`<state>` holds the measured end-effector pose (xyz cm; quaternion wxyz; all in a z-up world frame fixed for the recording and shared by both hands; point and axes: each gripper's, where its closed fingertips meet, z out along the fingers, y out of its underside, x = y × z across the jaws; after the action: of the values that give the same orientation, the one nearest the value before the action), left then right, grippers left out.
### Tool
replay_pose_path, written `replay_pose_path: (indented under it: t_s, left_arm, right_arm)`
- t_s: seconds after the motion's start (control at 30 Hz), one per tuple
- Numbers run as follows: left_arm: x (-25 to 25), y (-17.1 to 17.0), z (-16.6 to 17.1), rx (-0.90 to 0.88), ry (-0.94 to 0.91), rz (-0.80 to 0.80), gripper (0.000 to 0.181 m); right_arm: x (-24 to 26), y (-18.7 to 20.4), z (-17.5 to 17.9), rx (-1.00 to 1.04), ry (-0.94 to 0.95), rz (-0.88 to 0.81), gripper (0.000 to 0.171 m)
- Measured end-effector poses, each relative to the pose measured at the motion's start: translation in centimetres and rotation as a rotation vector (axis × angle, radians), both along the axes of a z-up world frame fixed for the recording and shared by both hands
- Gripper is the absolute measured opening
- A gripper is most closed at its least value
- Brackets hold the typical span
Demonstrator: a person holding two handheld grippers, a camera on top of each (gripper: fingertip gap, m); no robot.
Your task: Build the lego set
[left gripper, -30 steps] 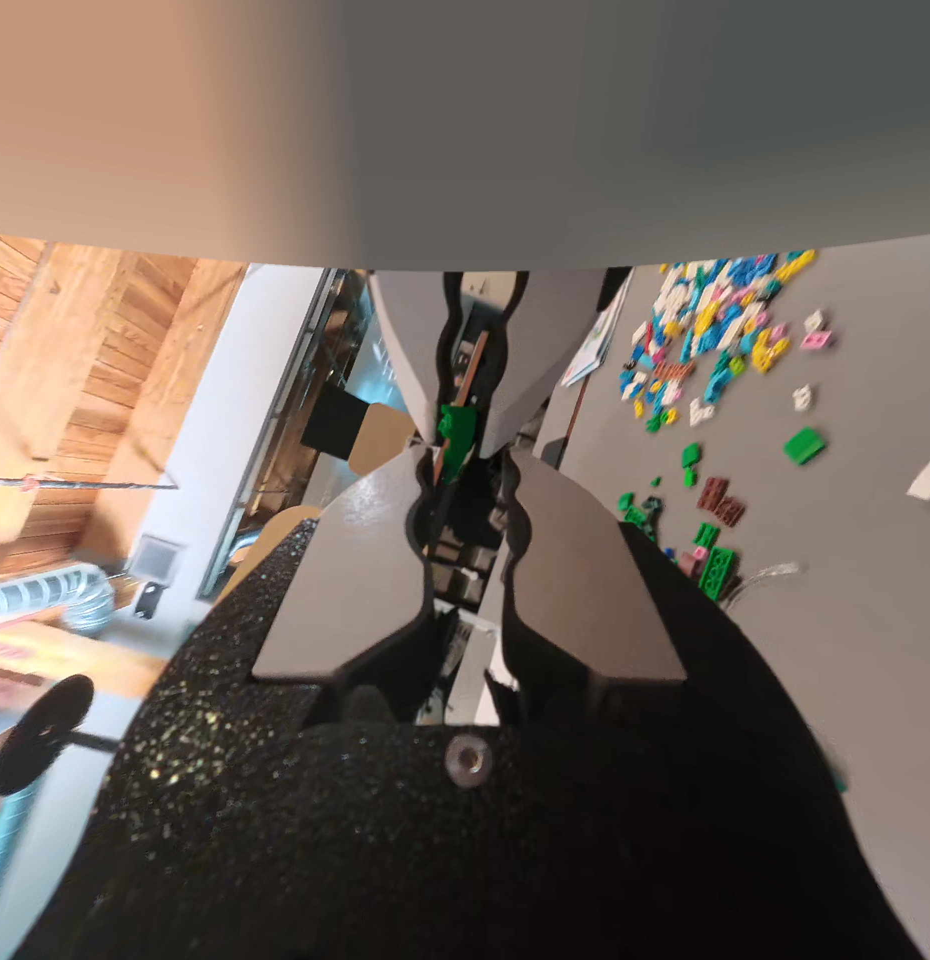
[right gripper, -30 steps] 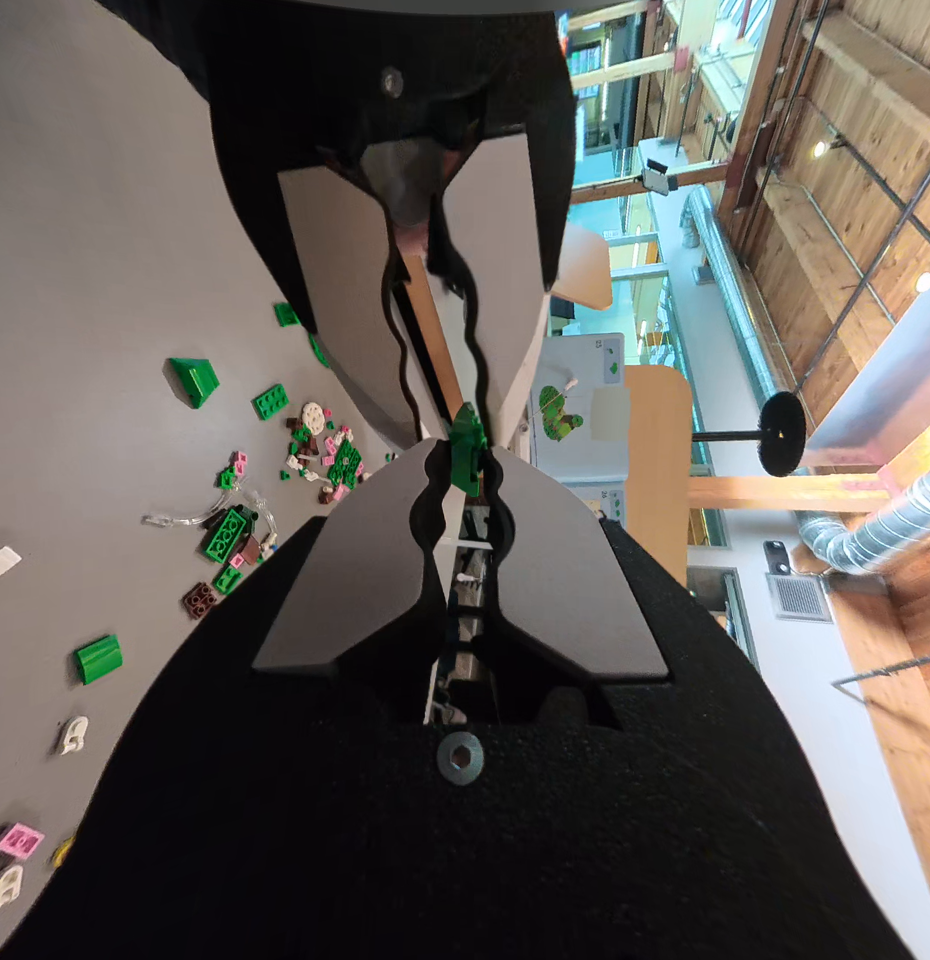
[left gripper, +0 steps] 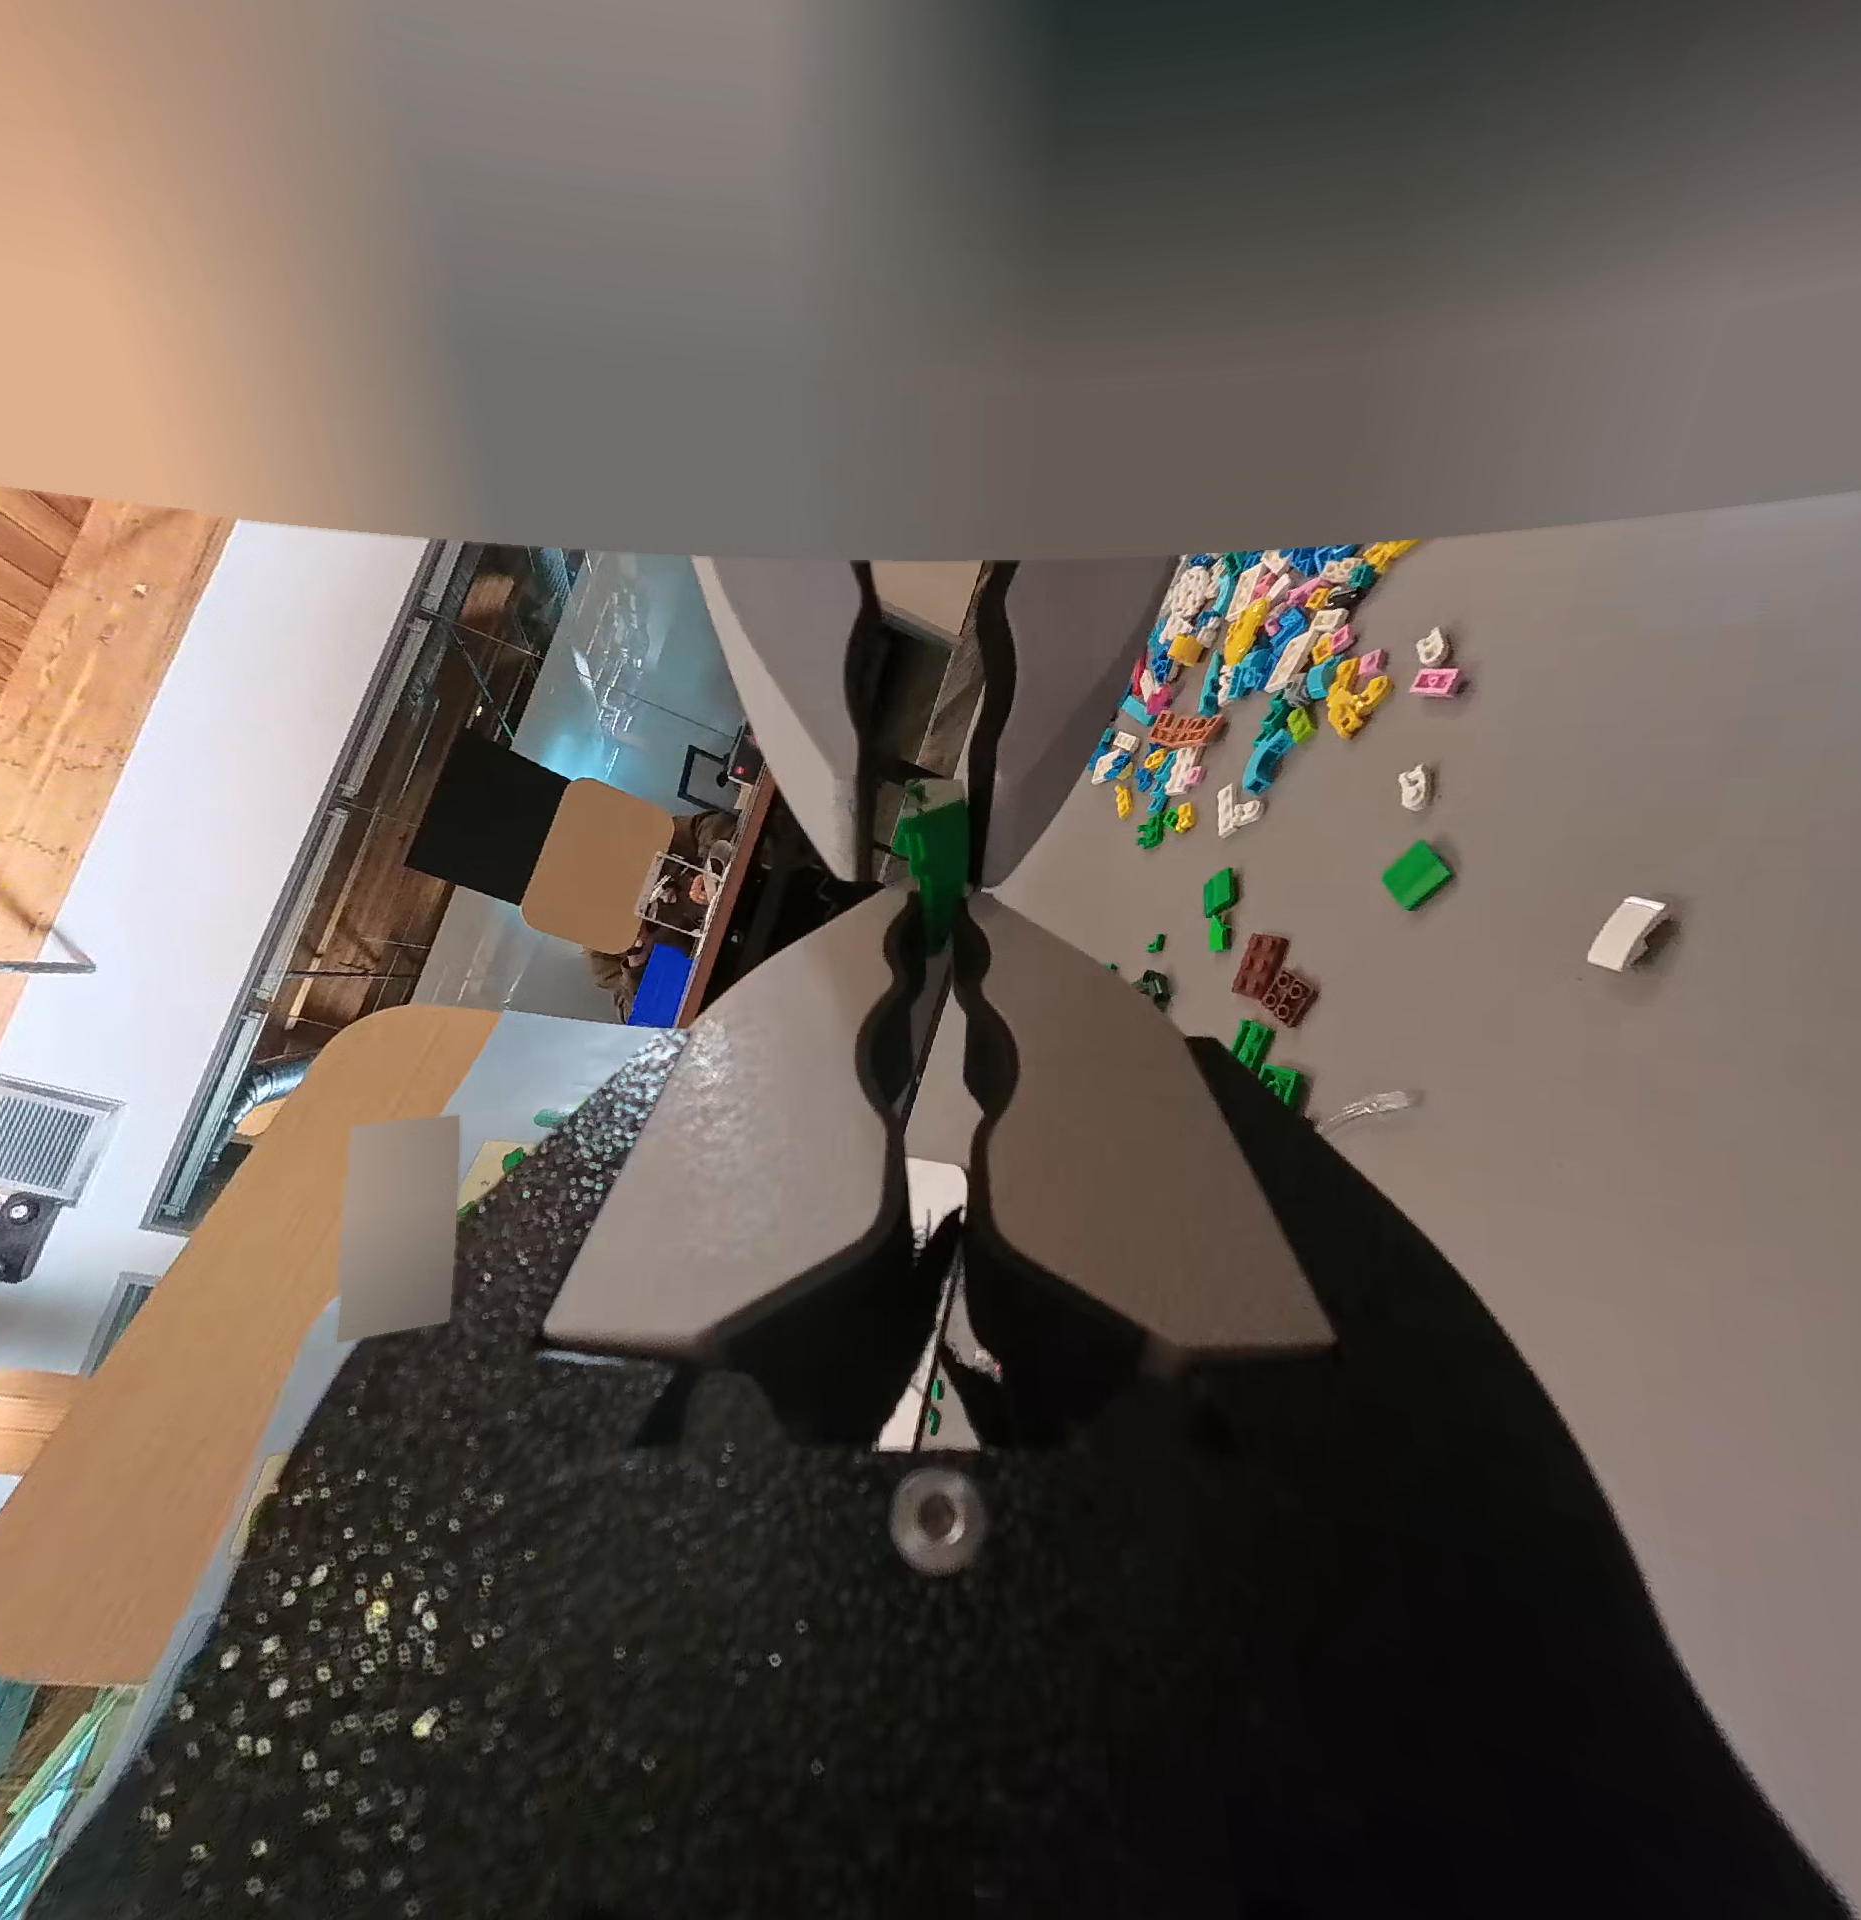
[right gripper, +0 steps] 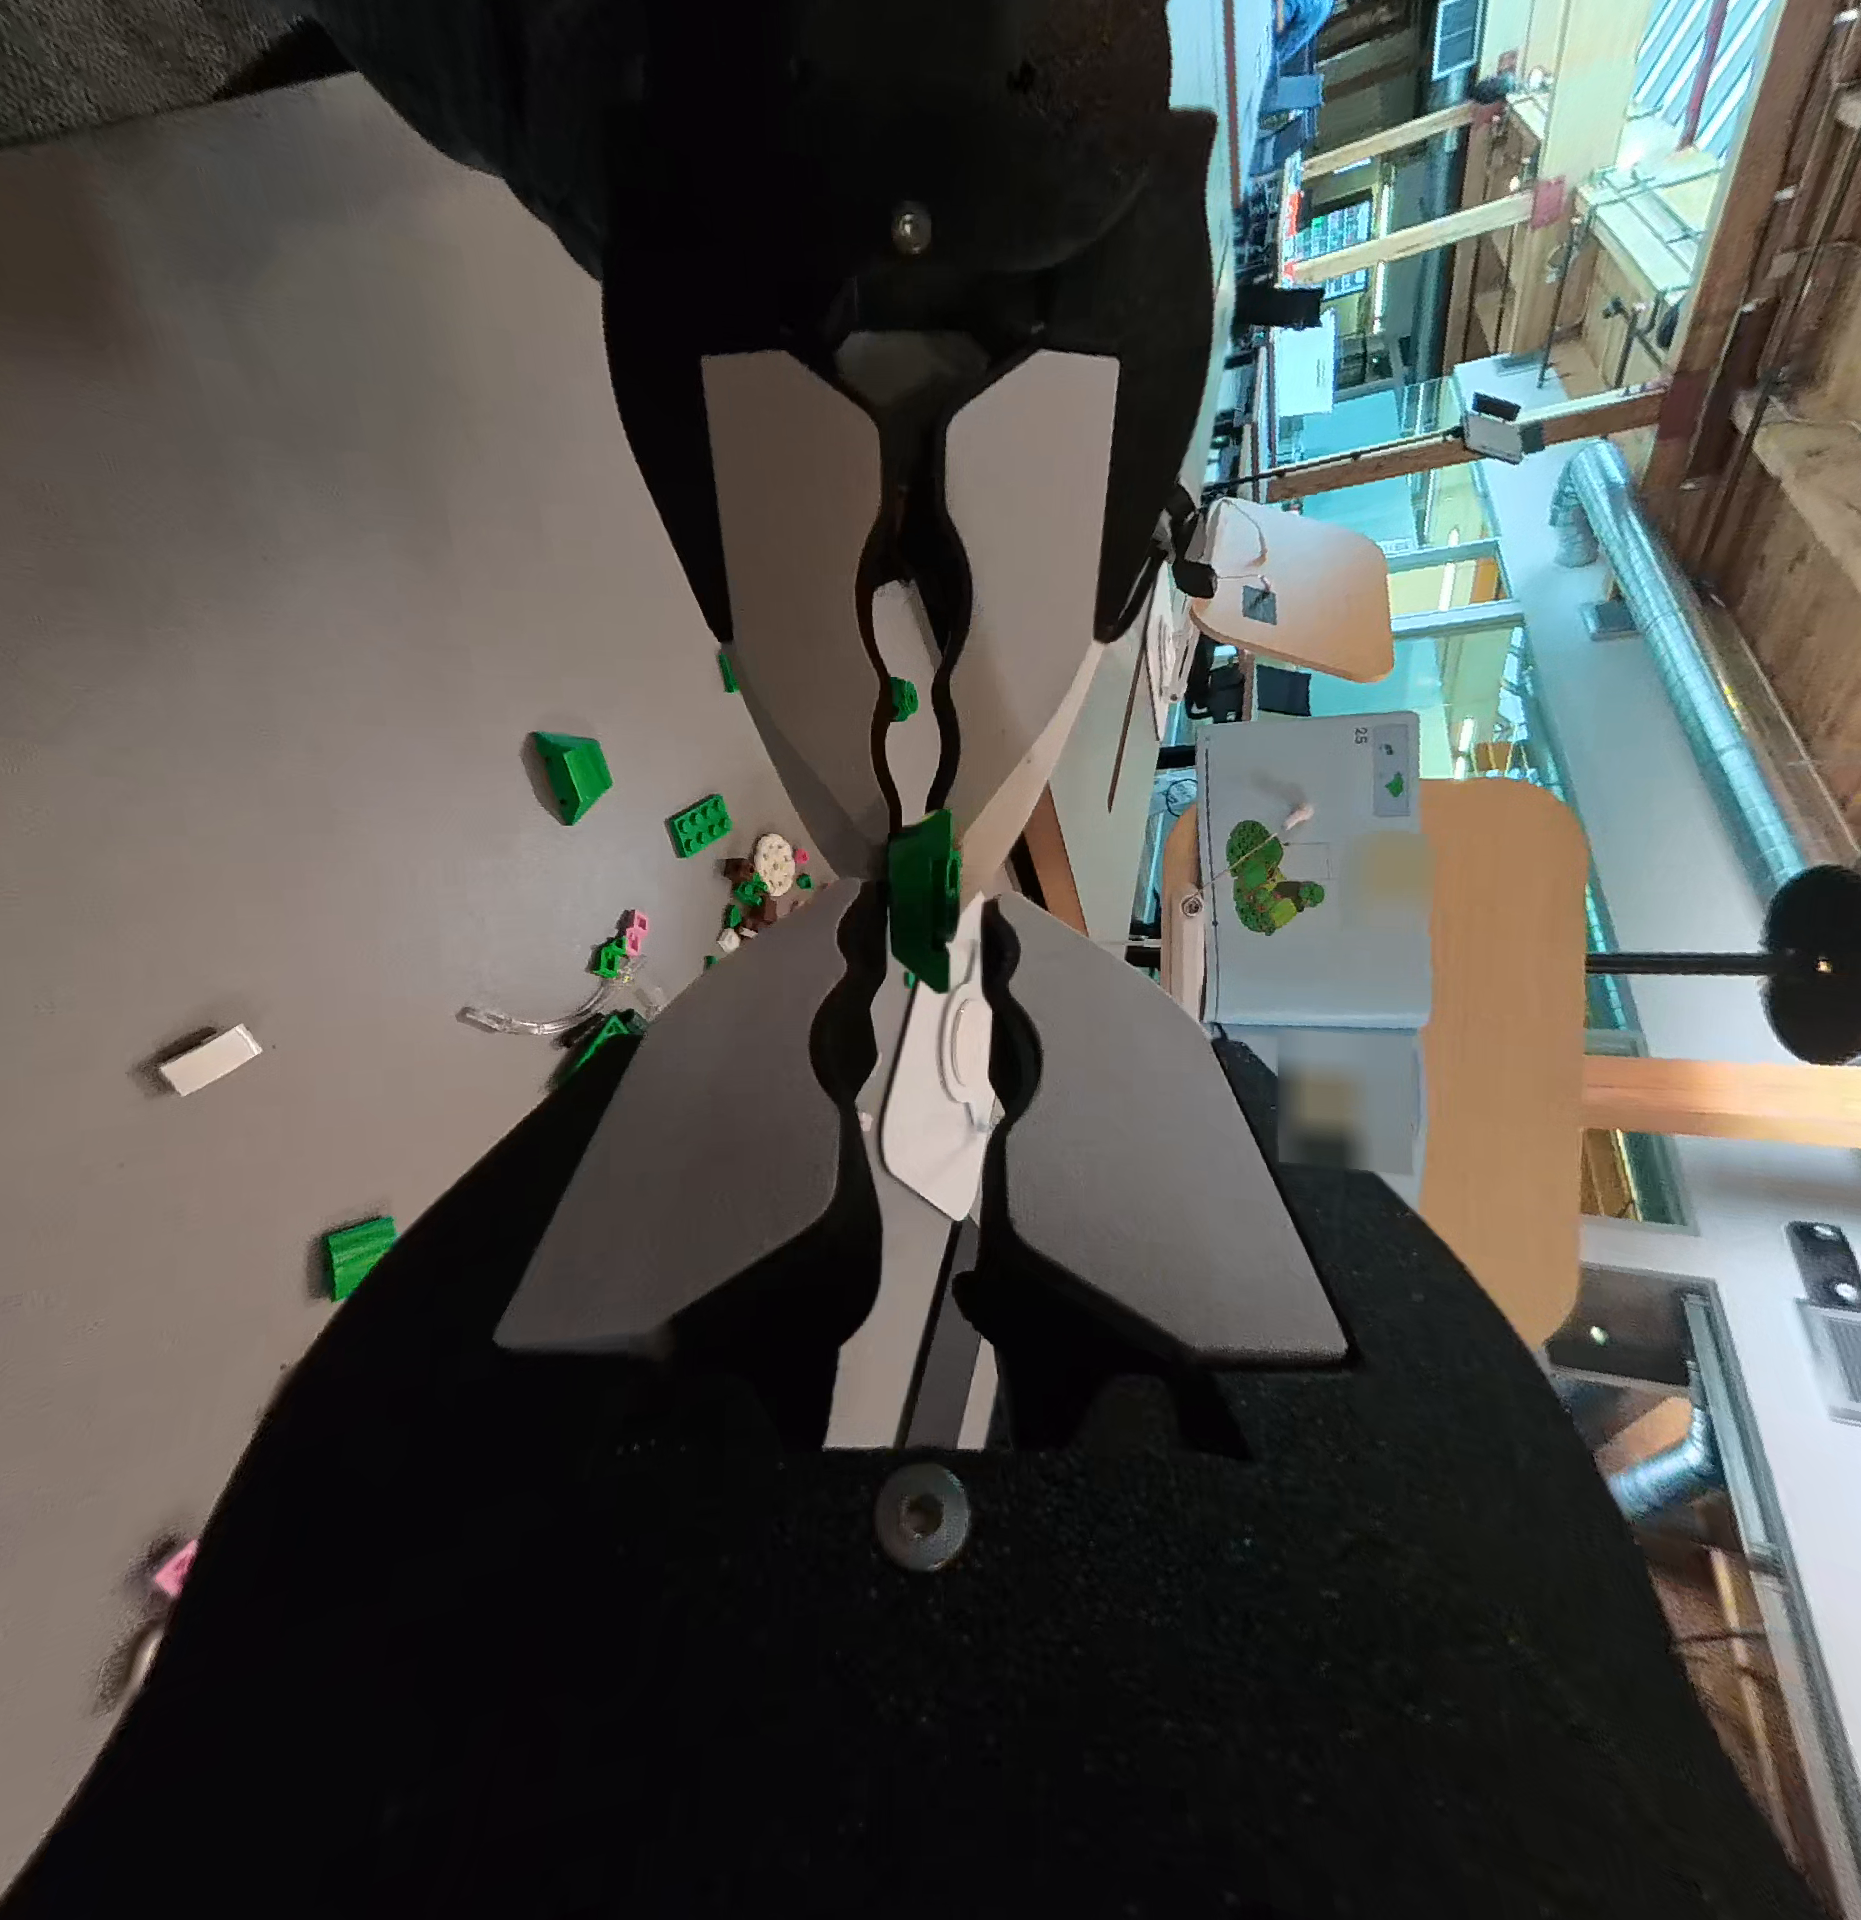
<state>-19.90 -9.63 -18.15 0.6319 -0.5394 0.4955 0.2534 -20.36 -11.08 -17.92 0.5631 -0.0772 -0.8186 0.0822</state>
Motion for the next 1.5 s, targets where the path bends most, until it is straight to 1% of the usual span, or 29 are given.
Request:
replay_pose_path:
  t_s: [0.1,0.23,0.4,0.57,0.87,1.03,1.3,1.47,1.5]
  left_arm:
    - [0.0,0.0,0.1,0.002,0.004,0.001,0.004]
    - [0.2,-0.2,0.1,0.004,0.019,-0.018,0.004]
    - [0.6,-0.6,0.2,0.011,0.042,-0.053,0.004]
    - [1.1,-0.7,-0.4,-0.011,0.063,-0.079,0.004]
    - [1.1,-0.4,-0.7,-0.032,0.058,-0.080,0.004]
    - [0.9,-0.2,-0.7,-0.045,0.042,-0.060,0.005]
    - [0.5,0.1,-0.5,-0.067,0.014,-0.036,0.005]
    - [0.4,0.1,-0.3,-0.076,-0.006,-0.034,0.005]
    - [0.4,0.1,-0.4,-0.080,-0.004,-0.032,0.005]
  right_arm:
    - [0.2,-0.2,0.1,-0.055,-0.013,0.024,0.019]
    - [0.8,-1.1,0.3,-0.193,-0.065,0.092,0.019]
    - [1.3,-1.3,0.0,-0.285,-0.133,0.123,0.017]
    - [1.7,-1.4,-0.5,-0.352,-0.201,0.153,0.014]
    - [1.7,-1.1,-0.8,-0.277,-0.193,0.131,0.011]
    - [1.4,-0.8,-0.7,-0.203,-0.144,0.096,0.011]
    - [1.0,-0.6,-0.1,-0.096,-0.061,0.055,0.019]
    - [0.8,-0.6,-0.2,-0.054,-0.045,0.043,0.017]
    - [0.7,-0.6,-0.2,-0.046,-0.037,0.038,0.014]
